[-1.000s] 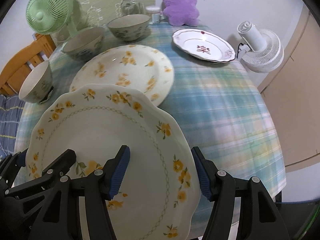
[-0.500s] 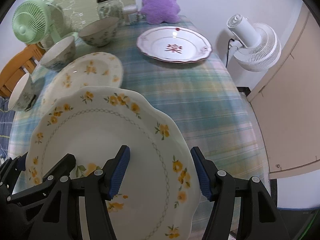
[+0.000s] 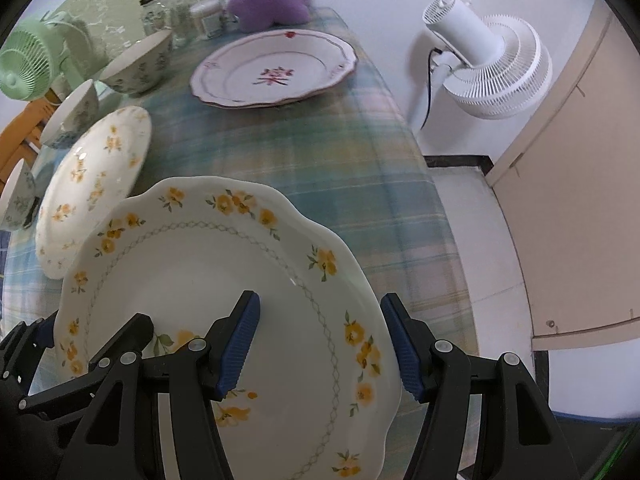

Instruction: Organize plates and bowls

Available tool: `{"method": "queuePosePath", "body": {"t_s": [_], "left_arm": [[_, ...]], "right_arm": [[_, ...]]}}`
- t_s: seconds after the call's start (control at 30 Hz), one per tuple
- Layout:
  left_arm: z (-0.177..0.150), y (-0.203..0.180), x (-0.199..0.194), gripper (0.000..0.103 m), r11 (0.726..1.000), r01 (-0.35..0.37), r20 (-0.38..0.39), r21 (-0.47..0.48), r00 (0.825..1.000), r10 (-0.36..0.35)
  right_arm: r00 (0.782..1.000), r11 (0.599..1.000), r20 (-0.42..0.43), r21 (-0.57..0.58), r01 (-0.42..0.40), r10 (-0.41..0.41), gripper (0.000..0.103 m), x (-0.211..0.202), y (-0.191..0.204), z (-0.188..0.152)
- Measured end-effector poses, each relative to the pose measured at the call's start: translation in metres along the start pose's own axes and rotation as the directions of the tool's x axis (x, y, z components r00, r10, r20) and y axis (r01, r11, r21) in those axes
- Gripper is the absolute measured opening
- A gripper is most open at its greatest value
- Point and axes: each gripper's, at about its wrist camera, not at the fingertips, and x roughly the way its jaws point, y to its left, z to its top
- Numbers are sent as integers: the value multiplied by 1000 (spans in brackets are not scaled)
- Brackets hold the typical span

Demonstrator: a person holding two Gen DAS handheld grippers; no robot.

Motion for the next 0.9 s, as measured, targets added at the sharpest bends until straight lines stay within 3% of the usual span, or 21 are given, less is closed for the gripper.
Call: {"method": "queuePosePath", "body": {"t_s": [0.5,0.7,0.83,0.9], "left_arm": [[10,-16,20,79,996,-83,-16,-30,996,82],[10,-19,20,79,996,-91,-12,-8,996,91],[3,-22,16,81,996,-88,-25,33,996,89],[1,-23,6,87,996,-70,1,54,998,71]], "right_arm": [[998,999,-50,-10,-46,46,64,25,-18,6],[1000,999,-2,-28,-16,16,63,16,-16,8],[999,999,12,-18,-35,35,69,9,-14,4],[999,999,23,-9,-38,38,75,3,-13,2]]}}
